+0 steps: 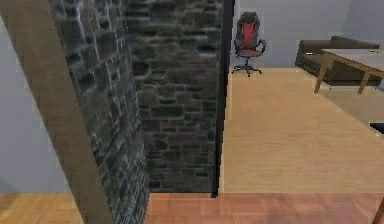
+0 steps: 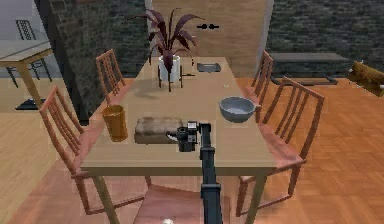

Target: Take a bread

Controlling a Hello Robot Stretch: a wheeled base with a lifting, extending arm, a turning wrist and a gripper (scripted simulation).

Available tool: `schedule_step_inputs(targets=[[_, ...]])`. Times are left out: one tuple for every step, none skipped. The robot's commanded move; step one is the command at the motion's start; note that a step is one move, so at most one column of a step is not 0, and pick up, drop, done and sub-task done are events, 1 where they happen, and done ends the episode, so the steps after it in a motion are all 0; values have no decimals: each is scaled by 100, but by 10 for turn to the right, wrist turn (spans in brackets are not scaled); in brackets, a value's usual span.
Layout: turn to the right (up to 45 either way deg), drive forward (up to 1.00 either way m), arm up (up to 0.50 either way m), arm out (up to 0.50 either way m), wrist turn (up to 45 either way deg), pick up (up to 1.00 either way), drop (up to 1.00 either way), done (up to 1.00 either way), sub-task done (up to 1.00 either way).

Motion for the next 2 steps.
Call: schedule_step_inputs(targets=[[0,0,0,0,0,100,0,0,0],[0,0,10,0,0,0,0,0,0]])
